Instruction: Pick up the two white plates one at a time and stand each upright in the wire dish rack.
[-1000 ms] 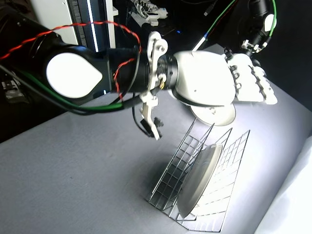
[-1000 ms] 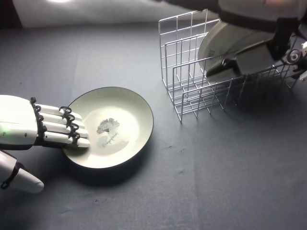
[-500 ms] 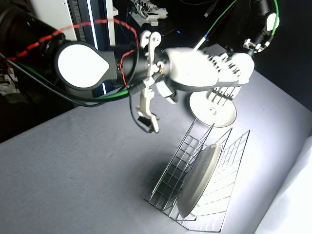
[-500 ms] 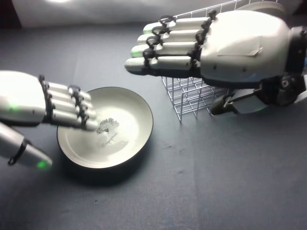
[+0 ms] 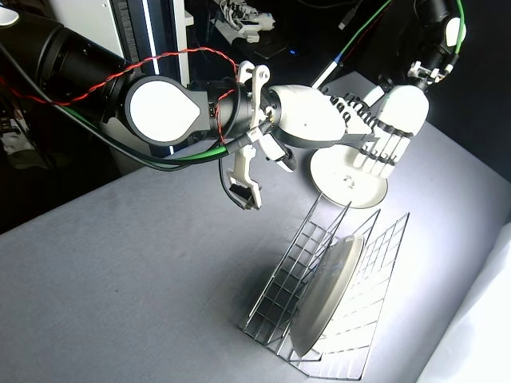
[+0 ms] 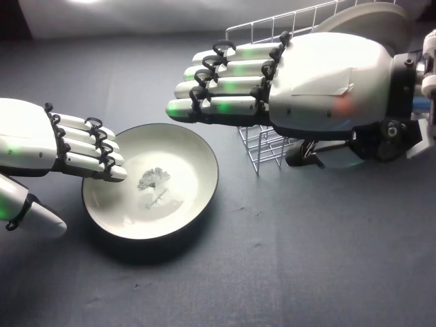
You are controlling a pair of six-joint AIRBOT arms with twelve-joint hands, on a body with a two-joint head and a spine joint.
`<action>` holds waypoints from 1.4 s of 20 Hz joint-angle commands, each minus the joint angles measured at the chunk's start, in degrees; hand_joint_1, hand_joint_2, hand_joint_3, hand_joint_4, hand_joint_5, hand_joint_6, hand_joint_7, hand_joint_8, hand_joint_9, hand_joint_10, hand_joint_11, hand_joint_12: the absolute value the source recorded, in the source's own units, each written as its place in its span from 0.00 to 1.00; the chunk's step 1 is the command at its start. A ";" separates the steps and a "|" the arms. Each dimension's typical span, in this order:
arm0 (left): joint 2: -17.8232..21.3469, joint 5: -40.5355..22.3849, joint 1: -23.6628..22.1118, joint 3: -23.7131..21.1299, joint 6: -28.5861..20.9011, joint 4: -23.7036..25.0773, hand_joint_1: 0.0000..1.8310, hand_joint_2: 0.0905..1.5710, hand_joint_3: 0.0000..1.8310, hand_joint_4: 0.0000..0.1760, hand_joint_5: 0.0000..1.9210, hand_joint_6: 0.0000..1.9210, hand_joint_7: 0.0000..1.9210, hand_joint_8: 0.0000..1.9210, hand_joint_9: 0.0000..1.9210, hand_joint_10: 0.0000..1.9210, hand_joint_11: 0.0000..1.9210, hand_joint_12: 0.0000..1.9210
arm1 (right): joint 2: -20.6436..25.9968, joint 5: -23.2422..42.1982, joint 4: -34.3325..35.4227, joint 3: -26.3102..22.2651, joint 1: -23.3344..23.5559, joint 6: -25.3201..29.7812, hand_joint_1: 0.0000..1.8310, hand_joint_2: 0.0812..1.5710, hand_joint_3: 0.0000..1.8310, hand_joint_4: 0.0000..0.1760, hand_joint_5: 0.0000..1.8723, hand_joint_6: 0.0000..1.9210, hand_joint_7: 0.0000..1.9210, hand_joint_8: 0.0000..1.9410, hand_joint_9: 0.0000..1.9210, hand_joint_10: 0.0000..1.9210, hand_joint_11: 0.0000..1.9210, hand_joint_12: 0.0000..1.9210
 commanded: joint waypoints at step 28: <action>-2.38 -1.06 9.05 2.44 1.12 -3.47 0.00 0.77 0.00 0.00 0.07 0.00 0.06 0.00 0.05 0.00 0.00 0.09 | -8.02 1.32 1.89 6.10 -3.01 0.79 0.75 0.59 0.00 0.00 0.00 0.00 0.00 0.00 0.00 0.00 0.00 0.00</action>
